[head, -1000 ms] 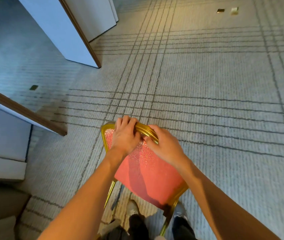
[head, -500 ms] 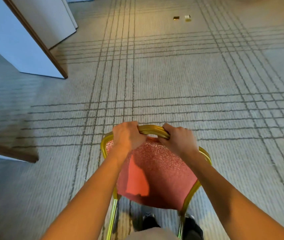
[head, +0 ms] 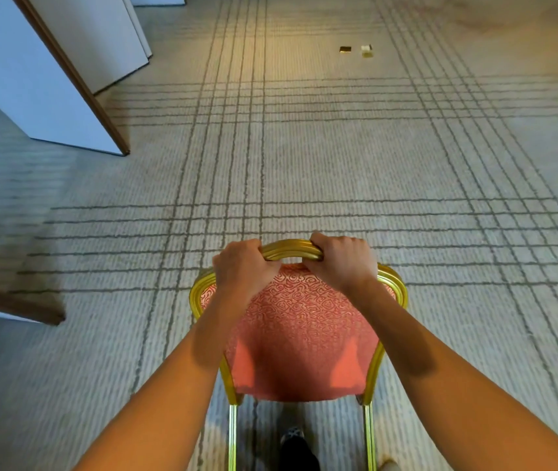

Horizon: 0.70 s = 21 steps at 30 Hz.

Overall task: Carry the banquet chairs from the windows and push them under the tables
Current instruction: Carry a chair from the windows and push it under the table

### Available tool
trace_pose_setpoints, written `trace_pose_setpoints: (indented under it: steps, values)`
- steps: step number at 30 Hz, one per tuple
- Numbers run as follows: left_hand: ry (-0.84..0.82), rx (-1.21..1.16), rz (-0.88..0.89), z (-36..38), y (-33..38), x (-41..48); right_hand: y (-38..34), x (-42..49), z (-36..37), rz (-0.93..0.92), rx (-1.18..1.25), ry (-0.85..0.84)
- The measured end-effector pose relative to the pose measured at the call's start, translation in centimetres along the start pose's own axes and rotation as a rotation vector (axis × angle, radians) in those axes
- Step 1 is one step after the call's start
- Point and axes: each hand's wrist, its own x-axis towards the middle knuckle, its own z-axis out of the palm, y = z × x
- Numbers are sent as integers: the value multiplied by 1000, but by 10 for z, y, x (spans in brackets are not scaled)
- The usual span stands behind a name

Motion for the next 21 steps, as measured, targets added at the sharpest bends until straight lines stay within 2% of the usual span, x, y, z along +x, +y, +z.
trace_pose_setpoints:
  steps: [6, 15, 18, 21]
  values:
    - [-15, -14, 28, 4, 7, 0, 7, 6, 8, 25, 35, 58]
    - [-87, 11, 14, 4, 35, -14, 25, -7, 7, 133, 91, 44]
    - [-40, 108, 53, 6, 36, -5, 27, -3, 5, 160, 143, 52]
    - [-31, 54, 40, 8, 43, 0, 37, 2, 5, 175, 206, 50]
